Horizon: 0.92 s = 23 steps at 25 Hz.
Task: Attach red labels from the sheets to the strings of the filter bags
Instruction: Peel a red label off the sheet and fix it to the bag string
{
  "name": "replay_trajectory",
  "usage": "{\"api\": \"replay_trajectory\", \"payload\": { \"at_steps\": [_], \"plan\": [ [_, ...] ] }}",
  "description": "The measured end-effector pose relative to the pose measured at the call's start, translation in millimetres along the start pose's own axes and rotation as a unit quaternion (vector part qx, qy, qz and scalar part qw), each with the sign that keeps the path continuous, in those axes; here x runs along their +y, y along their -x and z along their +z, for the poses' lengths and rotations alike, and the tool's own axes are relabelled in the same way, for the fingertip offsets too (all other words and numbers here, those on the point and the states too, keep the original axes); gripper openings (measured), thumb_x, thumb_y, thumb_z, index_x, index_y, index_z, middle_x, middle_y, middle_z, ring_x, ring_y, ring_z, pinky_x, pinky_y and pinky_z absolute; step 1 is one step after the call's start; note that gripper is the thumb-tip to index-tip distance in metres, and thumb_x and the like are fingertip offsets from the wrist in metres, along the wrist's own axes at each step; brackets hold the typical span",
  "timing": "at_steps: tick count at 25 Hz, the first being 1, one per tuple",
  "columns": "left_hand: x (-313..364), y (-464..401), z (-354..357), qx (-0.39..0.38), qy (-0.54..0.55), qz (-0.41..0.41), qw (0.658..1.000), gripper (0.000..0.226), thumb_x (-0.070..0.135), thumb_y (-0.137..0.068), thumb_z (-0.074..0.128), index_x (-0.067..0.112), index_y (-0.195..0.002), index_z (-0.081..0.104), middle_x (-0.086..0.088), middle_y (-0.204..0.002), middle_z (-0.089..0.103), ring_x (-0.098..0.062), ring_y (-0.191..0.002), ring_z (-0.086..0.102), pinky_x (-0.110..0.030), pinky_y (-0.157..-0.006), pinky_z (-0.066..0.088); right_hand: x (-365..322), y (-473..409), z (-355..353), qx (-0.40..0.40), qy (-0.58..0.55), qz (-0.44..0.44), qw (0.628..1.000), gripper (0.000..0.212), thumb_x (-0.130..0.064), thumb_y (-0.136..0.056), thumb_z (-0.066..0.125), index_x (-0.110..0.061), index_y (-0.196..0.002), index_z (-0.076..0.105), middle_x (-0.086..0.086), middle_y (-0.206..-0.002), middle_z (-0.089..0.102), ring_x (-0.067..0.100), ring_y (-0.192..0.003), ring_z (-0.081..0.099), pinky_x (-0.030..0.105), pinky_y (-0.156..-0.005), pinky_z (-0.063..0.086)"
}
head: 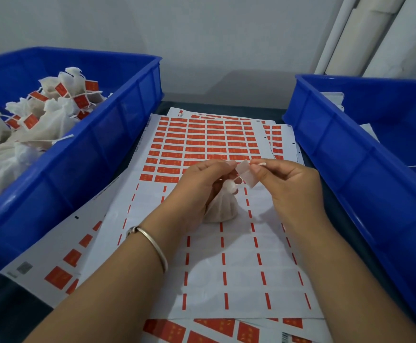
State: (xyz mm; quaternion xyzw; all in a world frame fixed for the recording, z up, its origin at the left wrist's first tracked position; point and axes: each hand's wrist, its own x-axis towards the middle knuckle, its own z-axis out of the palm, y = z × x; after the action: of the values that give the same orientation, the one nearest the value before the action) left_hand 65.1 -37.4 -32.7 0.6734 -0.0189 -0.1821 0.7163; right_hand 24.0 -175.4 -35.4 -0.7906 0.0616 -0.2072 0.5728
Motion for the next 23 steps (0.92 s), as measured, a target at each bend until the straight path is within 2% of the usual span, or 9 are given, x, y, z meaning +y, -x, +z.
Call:
{"api": "replay_trajectory", "payload": {
  "at_steps": [2,7,12,14,17,21,23],
  "plan": [
    [1.3,1.7,-0.7,-0.010,-0.007,0.011,1.000,0.028,0.035,-0.088,0.059,0.033,-0.064,0.073,0.009,-0.076,0.072,-0.009,-0.065,0.066,-0.024,-0.067,0.048,0.8,-0.1,-1.0,0.001,-0.025,0.012,1.000,0.011,-0.038,-0.078,0.068,-0.047,-0.078,0.061,-0.039,-0.076,0.060,-0.006,-0.081,0.063,0.009,-0.068,0.049],
    [1.4,3.0,-1.9,-0.037,-0.029,0.045,0.998,0.026,0.031,-0.085,0.063,0.030,-0.062,0.073,0.013,-0.073,0.069,-0.013,-0.077,0.059,-0.021,-0.064,0.044,3.2,-1.2,-2.5,-0.004,-0.094,0.055,0.994,0.010,-0.027,-0.084,0.067,-0.037,-0.082,0.068,-0.021,-0.091,0.069,0.012,-0.089,0.068,0.025,-0.076,0.057],
    [0.0,4.9,-2.1,-0.058,-0.053,0.089,0.993,0.008,0.030,-0.072,0.071,0.028,-0.065,0.073,0.011,-0.071,0.068,-0.001,-0.063,0.061,-0.010,-0.055,0.046,3.4,-1.6,-3.6,-0.014,-0.128,0.088,0.988,0.007,-0.027,-0.084,0.067,-0.031,-0.089,0.070,-0.013,-0.093,0.073,0.012,-0.086,0.071,0.025,-0.074,0.058],
    [-0.1,5.7,-1.0,-0.056,-0.053,0.100,0.992,0.004,0.027,-0.069,0.072,0.027,-0.066,0.074,0.010,-0.072,0.070,0.001,-0.064,0.062,-0.008,-0.054,0.045,3.5,-2.1,-3.8,-0.017,-0.138,0.102,0.985,0.008,-0.026,-0.084,0.067,-0.029,-0.091,0.070,-0.011,-0.094,0.073,0.012,-0.086,0.071,0.029,-0.076,0.059],
    [-0.4,5.7,0.3,-0.042,-0.065,0.111,0.991,0.014,0.018,-0.073,0.074,0.029,-0.064,0.073,0.011,-0.075,0.071,0.000,-0.072,0.064,-0.008,-0.054,0.045,3.5,-3.3,-3.8,-0.016,-0.152,0.120,0.981,0.009,-0.024,-0.085,0.067,-0.025,-0.093,0.071,-0.007,-0.097,0.073,0.016,-0.086,0.072,0.034,-0.080,0.059],
    [-1.2,4.1,1.5,-0.020,-0.123,0.127,0.984,0.020,0.021,-0.071,0.078,0.037,-0.059,0.071,0.018,-0.075,0.068,0.002,-0.076,0.062,-0.006,-0.052,0.045,4.2,-4.1,-4.6,-0.019,-0.165,0.128,0.978,0.007,-0.022,-0.085,0.067,-0.024,-0.090,0.071,-0.007,-0.095,0.074,0.016,-0.086,0.072,0.035,-0.080,0.058],
    [-2.7,3.5,1.8,-0.017,-0.138,0.138,0.981,0.019,0.021,-0.070,0.078,0.035,-0.060,0.071,0.021,-0.074,0.067,0.006,-0.075,0.060,-0.006,-0.050,0.044,5.3,-4.5,-4.9,-0.019,-0.174,0.132,0.976,0.006,-0.021,-0.085,0.067,-0.024,-0.087,0.071,-0.007,-0.093,0.074,0.017,-0.085,0.072,0.035,-0.079,0.058]
  ]
}}
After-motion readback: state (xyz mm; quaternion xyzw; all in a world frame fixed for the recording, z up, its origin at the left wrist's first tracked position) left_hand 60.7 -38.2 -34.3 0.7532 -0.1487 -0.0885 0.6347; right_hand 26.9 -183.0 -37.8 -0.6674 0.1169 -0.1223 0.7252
